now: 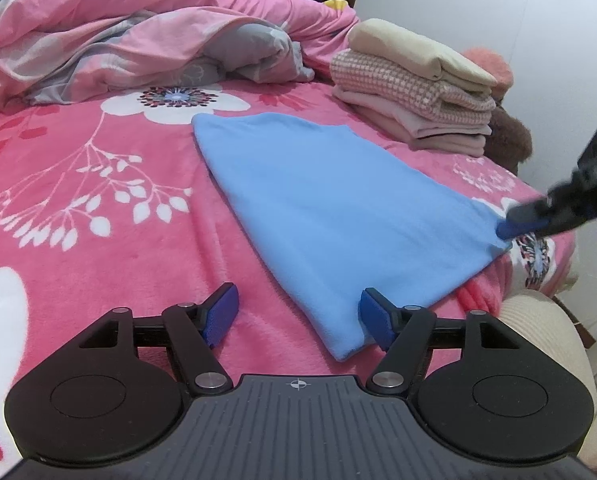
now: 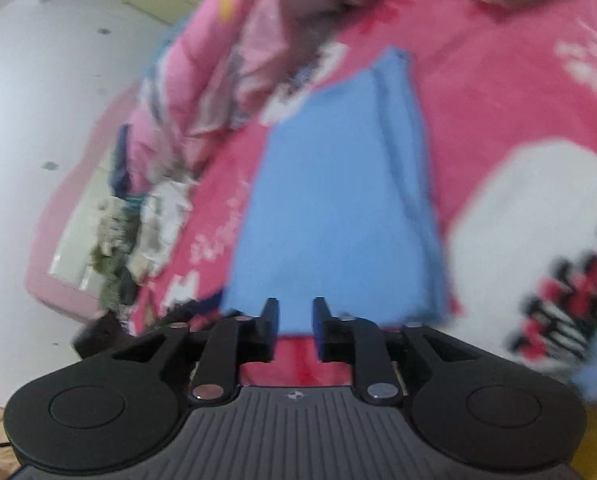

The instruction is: Fold clothes

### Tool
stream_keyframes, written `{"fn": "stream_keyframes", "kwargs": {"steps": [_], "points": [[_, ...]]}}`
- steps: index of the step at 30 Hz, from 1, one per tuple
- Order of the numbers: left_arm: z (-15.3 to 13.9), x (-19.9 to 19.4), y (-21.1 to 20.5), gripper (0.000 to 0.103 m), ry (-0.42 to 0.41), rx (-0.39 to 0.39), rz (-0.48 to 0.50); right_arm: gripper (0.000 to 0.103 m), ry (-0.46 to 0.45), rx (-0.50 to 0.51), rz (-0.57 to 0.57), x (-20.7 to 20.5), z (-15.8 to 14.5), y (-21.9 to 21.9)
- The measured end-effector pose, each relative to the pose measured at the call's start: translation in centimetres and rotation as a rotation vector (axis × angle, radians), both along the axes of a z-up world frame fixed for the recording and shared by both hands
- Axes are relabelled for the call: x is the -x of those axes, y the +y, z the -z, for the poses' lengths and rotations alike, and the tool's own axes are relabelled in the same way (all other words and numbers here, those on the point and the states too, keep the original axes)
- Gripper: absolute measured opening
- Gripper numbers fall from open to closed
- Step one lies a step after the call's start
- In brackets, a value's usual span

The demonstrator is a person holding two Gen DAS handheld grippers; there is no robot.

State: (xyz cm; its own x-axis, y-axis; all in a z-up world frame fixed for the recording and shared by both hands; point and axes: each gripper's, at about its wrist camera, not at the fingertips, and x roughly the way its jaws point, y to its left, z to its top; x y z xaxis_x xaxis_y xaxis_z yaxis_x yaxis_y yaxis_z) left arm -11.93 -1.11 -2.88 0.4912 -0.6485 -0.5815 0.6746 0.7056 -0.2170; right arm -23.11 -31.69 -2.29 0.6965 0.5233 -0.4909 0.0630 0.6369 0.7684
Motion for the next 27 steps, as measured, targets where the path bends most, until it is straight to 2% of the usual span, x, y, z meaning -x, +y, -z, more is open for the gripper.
{"fn": "stream_keyframes", "kwargs": {"steps": [3,5,6,9,11,14,18,22,27], "points": [[-0.1,0.1,-0.1,0.069,0.003,-0.008,-0.008,0.023,-0.016,-0.029,-0.002,-1.7,0.4,0.6],[-0.2,0.2,-0.2,0.069,0.006,-0.011,-0.013,0.023,0.014,-0.029,0.016,-2.0,1.6,0.5],[-0.2,0.2,-0.2,0.07,0.008,-0.01,-0.016,0.022,0.043,-0.027,0.037,-1.5,2.2,0.2],[-0.3,0.2,0.0,0.07,0.017,0.0,-0.022,0.02,0.053,-0.135,0.098,1.4,3.7,-0.8],[-0.3,0.1,0.1,0.07,0.024,0.005,-0.028,0.022,0.069,-0.128,0.152,3.8,3.5,-0.9],[-0.6,0.2,0.2,0.071,0.032,0.003,-0.038,0.023,0.05,-0.147,0.223,7.0,3.3,-1.4],[-1.4,0.6,0.6,0.071,0.032,-0.002,-0.068,0.023,-0.04,-0.174,0.281,8.7,2.1,-1.7],[-2.5,1.0,1.2,0.072,0.017,-0.002,-0.097,0.023,-0.109,-0.203,0.282,7.6,1.2,-1.1],[-3.5,1.4,1.1,0.072,-0.001,-0.006,-0.114,0.023,-0.128,-0.195,0.256,5.9,0.5,0.2]]}}
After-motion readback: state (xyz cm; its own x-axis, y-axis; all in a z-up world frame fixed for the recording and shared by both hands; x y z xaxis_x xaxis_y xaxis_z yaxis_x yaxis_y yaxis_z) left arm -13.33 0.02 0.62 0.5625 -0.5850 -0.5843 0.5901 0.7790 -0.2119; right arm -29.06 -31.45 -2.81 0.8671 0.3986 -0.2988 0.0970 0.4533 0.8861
